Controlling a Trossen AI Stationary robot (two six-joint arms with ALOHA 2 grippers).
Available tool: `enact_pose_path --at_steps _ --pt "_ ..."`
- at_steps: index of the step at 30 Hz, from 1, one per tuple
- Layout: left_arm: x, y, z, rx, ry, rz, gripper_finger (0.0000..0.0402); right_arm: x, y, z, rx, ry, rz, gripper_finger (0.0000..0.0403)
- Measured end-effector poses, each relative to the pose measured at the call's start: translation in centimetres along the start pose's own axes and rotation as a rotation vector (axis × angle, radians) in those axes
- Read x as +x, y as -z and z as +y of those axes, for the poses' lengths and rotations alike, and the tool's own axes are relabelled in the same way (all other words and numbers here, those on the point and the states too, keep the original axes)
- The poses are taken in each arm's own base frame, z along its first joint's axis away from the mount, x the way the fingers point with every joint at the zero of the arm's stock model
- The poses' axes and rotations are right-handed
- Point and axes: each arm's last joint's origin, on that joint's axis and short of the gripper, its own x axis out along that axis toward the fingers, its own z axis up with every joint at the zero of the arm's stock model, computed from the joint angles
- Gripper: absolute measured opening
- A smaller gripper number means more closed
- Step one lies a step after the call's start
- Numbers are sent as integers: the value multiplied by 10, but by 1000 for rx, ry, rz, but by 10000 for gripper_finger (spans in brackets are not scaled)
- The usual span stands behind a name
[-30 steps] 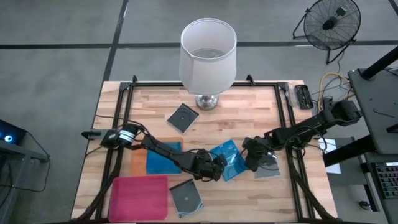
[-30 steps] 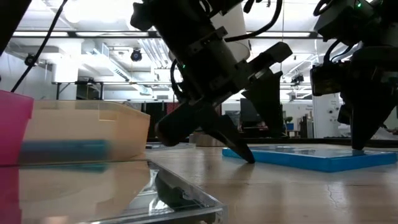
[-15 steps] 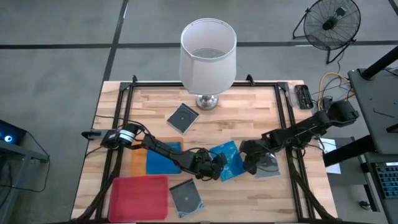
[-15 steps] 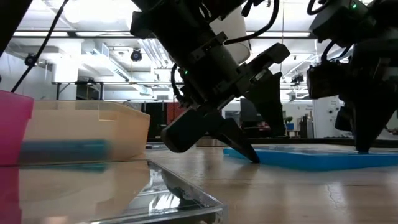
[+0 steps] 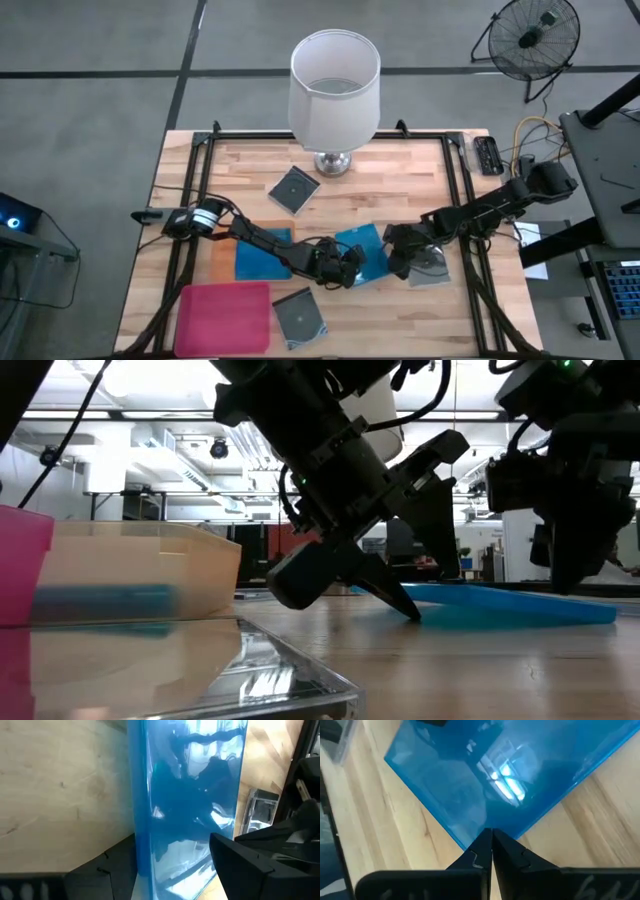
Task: Pick & place jewel cases by type
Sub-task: Put the blue cd case into the orange bin
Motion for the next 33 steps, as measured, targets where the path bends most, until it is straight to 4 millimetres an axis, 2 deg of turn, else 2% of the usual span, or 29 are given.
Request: enact_pose_path --at_steps 13,16,21,24,28,33 --pt "2 2 -7 16 83 5 214 5 0 0 6 -10 31 9" --pt "2 2 -7 18 84 5 179 5 0 0 7 -10 31 9" --pt "1 3 -8 14 98 3 65 2 0 1 26 -24 36 9" --pt "-4 4 -16 -5 133 12 14 -6 -1 6 30 -84 36 9" --pt "-6 4 -18 40 133 13 9 -27 0 14 33 -198 26 9" --pt "-18 2 -25 125 135 33 7 -65 2 23 11 -347 -36 9"
